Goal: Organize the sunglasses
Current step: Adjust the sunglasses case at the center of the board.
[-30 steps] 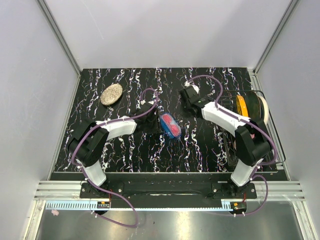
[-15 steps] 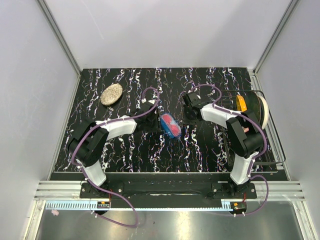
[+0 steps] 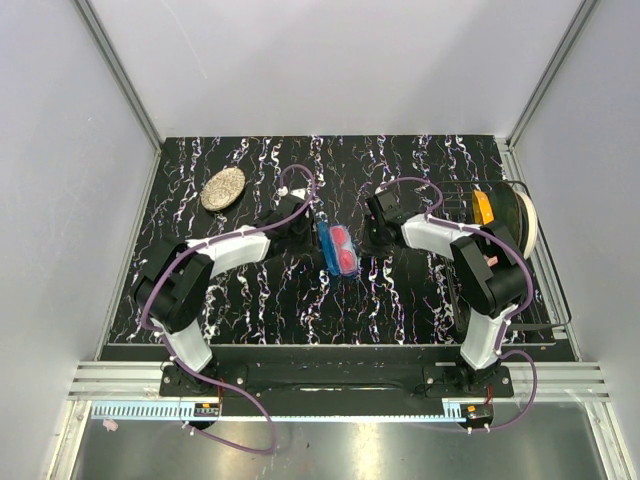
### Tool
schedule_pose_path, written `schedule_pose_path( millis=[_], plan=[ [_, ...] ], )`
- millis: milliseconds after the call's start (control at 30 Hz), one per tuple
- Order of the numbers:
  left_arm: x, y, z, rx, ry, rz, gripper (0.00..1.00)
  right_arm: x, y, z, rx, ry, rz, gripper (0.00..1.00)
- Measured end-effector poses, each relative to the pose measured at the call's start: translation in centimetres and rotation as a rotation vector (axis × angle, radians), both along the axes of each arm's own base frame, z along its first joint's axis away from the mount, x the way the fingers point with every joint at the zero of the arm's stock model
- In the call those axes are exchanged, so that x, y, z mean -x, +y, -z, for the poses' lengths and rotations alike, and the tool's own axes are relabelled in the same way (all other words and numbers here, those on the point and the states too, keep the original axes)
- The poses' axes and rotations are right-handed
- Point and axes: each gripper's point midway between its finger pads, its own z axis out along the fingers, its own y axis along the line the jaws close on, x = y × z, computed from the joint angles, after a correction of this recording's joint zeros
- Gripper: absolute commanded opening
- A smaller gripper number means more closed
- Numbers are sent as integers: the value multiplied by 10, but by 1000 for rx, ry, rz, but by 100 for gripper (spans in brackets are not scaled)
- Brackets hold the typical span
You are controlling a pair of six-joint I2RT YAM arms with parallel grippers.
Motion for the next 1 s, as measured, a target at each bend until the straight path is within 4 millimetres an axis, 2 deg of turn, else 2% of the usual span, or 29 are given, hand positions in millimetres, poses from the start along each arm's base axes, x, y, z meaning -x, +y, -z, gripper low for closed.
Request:
schedule_pose_path(
  millis=[533,1000],
  plan=[
    [-26,-5,-26,24,-54,-86,41,11,14,0,-23,21,34,15],
    [-14,-17,-7,-2,-21,-65,41,15,13,0,5,36,58,15]
  ],
)
